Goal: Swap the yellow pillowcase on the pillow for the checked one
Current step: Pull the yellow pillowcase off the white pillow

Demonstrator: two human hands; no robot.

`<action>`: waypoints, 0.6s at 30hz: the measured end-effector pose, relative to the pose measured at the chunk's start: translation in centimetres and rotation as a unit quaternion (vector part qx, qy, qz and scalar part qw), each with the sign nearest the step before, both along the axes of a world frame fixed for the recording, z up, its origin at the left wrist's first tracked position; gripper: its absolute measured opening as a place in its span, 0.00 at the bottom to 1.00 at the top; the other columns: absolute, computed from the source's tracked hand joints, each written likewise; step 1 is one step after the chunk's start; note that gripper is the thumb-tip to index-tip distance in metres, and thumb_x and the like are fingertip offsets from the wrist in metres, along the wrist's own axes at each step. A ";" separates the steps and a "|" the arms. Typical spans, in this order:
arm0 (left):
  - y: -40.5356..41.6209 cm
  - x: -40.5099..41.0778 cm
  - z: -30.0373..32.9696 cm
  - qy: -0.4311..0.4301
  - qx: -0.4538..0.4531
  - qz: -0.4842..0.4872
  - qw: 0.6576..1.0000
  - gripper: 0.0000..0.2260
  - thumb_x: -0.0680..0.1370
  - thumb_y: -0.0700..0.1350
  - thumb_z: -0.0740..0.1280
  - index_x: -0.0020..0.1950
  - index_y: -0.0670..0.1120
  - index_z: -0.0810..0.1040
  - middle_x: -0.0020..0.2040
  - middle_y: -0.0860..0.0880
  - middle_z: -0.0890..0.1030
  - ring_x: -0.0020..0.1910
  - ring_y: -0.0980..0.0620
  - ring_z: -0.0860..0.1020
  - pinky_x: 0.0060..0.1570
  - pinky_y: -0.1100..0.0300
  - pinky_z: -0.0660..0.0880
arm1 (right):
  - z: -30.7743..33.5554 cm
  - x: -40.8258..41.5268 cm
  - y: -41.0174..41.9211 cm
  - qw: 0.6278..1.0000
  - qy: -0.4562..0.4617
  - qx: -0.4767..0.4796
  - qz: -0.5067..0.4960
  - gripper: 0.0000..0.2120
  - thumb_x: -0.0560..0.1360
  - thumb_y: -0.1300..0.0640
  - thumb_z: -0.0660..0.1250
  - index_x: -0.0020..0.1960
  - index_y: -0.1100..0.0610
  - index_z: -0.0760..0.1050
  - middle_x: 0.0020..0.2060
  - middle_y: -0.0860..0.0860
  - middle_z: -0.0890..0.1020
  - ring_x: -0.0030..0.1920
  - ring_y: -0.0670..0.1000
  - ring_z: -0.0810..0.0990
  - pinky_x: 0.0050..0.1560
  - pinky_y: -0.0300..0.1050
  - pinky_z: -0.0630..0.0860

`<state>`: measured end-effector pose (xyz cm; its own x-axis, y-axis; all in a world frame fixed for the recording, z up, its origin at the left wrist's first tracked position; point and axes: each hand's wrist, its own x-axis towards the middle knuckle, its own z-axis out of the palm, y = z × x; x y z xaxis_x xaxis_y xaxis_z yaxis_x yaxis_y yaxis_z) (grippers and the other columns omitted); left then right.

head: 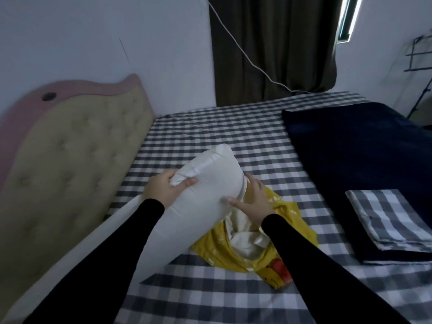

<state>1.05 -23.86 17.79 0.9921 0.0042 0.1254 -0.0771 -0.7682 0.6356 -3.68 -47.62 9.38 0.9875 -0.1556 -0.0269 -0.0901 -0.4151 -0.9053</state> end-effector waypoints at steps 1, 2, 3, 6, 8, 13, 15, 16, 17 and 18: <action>0.7 -0.1 0.1 0.006 -0.026 0.004 1.000 0.19 0.68 0.61 0.74 0.32 0.47 0.74 0.30 0.53 0.77 0.32 0.53 0.75 0.32 0.58 0.66 | 0.1 0.5 0.8 1.000 -0.001 0.009 0.003 0.50 0.61 0.34 0.74 0.76 0.46 0.54 0.73 0.49 0.57 0.73 0.50 0.57 0.72 0.53 0.59; 1.5 -0.1 0.6 0.014 -0.054 0.012 0.998 0.19 0.68 0.59 0.74 0.35 0.44 0.77 0.31 0.52 0.78 0.33 0.52 0.75 0.33 0.58 0.67 | 0.2 0.9 1.5 1.000 0.004 0.027 -0.008 0.53 0.59 0.32 0.74 0.76 0.45 0.53 0.74 0.48 0.57 0.73 0.51 0.58 0.72 0.55 0.60; 2.5 -0.1 1.1 0.019 -0.081 0.022 0.996 0.19 0.69 0.57 0.75 0.37 0.41 0.79 0.32 0.50 0.78 0.33 0.51 0.74 0.33 0.58 0.67 | 0.1 1.2 2.1 0.998 0.017 0.061 -0.029 0.55 0.58 0.33 0.75 0.76 0.46 0.52 0.74 0.49 0.57 0.73 0.52 0.58 0.71 0.56 0.61; 5.5 -0.1 3.7 0.013 -0.123 0.047 0.991 0.20 0.69 0.55 0.75 0.38 0.38 0.78 0.32 0.48 0.74 0.32 0.51 0.71 0.32 0.58 0.65 | -1.4 1.3 3.9 0.966 0.041 0.238 -0.092 0.54 0.63 0.43 0.77 0.77 0.52 0.48 0.75 0.55 0.57 0.73 0.55 0.60 0.68 0.49 0.62; 7.7 0.0 5.4 0.004 -0.123 0.064 0.990 0.19 0.68 0.58 0.74 0.33 0.44 0.74 0.30 0.50 0.73 0.30 0.52 0.71 0.30 0.59 0.65 | -2.3 1.5 5.6 0.937 0.065 0.328 -0.105 0.57 0.60 0.37 0.74 0.78 0.49 0.44 0.75 0.56 0.58 0.73 0.56 0.61 0.69 0.54 0.62; 12.2 -0.7 5.9 -0.034 -0.138 0.113 0.983 0.13 0.71 0.59 0.70 0.35 0.53 0.72 0.35 0.57 0.72 0.33 0.60 0.68 0.28 0.74 0.67 | -1.3 4.6 11.0 0.893 0.130 0.428 -0.053 0.54 0.61 0.31 0.71 0.76 0.41 0.43 0.74 0.53 0.61 0.70 0.63 0.65 0.66 0.66 0.64; 15.0 -1.5 4.5 -0.074 -0.165 0.141 0.973 0.22 0.68 0.68 0.67 0.46 0.50 0.78 0.45 0.56 0.75 0.43 0.56 0.72 0.43 0.71 0.68 | -0.7 5.8 13.0 0.905 0.143 0.399 -0.020 0.64 0.48 0.27 0.73 0.76 0.41 0.46 0.72 0.53 0.65 0.68 0.62 0.67 0.64 0.67 0.66; 16.8 -1.8 3.7 -0.097 -0.169 0.151 0.969 0.33 0.65 0.74 0.64 0.53 0.48 0.79 0.50 0.54 0.76 0.49 0.57 0.71 0.51 0.66 0.66 | -0.5 6.3 13.8 0.911 0.142 0.388 -0.008 0.66 0.45 0.27 0.74 0.76 0.42 0.48 0.71 0.53 0.66 0.67 0.61 0.68 0.64 0.67 0.67; 18.6 -2.0 2.7 -0.110 -0.172 0.163 0.965 0.43 0.61 0.78 0.60 0.60 0.46 0.77 0.56 0.52 0.76 0.54 0.57 0.71 0.55 0.63 0.64 | -0.7 6.9 14.7 0.913 0.139 0.383 0.004 0.66 0.45 0.27 0.74 0.76 0.44 0.49 0.70 0.53 0.67 0.66 0.60 0.69 0.64 0.66 0.67; 20.2 -2.4 2.0 -0.109 -0.173 0.172 0.964 0.50 0.58 0.80 0.59 0.66 0.44 0.74 0.59 0.51 0.74 0.57 0.56 0.70 0.57 0.61 0.63 | -0.8 7.3 15.6 0.913 0.134 0.384 0.020 0.65 0.46 0.26 0.74 0.76 0.46 0.52 0.70 0.52 0.69 0.65 0.59 0.70 0.65 0.65 0.67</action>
